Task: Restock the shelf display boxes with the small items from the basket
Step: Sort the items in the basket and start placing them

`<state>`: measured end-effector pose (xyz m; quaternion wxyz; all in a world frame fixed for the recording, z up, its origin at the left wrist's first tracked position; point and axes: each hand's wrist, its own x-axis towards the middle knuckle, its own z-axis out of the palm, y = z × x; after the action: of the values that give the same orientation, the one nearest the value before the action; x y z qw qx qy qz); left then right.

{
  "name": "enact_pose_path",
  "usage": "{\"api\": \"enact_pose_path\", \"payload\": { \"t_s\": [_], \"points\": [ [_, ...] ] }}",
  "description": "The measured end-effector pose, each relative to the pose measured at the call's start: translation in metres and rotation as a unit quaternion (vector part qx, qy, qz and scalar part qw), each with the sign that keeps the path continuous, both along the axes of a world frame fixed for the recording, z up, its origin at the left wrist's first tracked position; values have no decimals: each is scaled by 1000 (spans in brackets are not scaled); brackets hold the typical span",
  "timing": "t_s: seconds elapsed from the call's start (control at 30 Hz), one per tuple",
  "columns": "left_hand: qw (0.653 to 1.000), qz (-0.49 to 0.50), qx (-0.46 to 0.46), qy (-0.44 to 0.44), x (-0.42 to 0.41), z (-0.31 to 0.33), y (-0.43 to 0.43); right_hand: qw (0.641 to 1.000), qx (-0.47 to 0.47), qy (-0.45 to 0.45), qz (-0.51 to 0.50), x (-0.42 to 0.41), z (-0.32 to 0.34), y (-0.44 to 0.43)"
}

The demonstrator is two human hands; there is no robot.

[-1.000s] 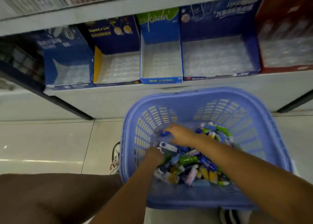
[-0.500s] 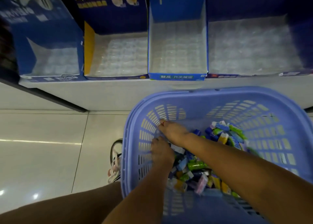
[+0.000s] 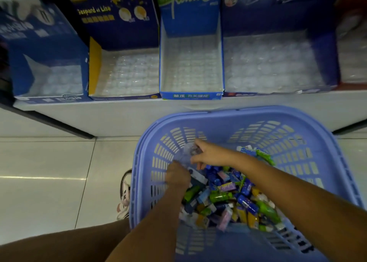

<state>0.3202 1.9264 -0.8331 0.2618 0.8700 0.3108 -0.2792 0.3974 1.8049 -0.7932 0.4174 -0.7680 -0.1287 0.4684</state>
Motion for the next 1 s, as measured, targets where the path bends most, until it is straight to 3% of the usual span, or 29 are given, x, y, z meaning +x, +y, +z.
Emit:
{"api": "enact_pose_path", "payload": {
  "t_s": [0.1,0.17,0.2,0.33,0.43,0.53,0.67,0.7,0.83,0.93,1.0],
  "points": [
    [986,99,-126,-52,12,25,-2,996,76,41,-34,3,49,-20],
    [923,217,-316,-40,21,50,-9,978,164,88,-93,8,84,-39],
    [892,228,-388,-40,22,65,-14,960,222,128,-112,11,102,-50],
    [797,230,-555,-69,29,131,-45,890,395,173,-149,16,168,-98],
    [752,183,-628,-83,42,187,-77,850,449,113,-252,32,203,-136],
    [733,124,-660,-105,56,235,-109,813,435,10,-387,53,220,-174],
    [730,76,-665,-135,72,269,-145,684,440,-19,-582,70,217,-217],
    [735,70,-660,-143,76,273,-153,679,415,-44,-604,73,213,-226],
    [720,121,-661,-173,89,275,-176,778,202,-245,-541,83,197,-257],
    [701,176,-662,-199,96,271,-184,799,70,-355,-480,95,190,-263],
    [706,189,-650,-209,99,266,-185,803,-34,-426,-416,103,187,-261]
  ]
}}
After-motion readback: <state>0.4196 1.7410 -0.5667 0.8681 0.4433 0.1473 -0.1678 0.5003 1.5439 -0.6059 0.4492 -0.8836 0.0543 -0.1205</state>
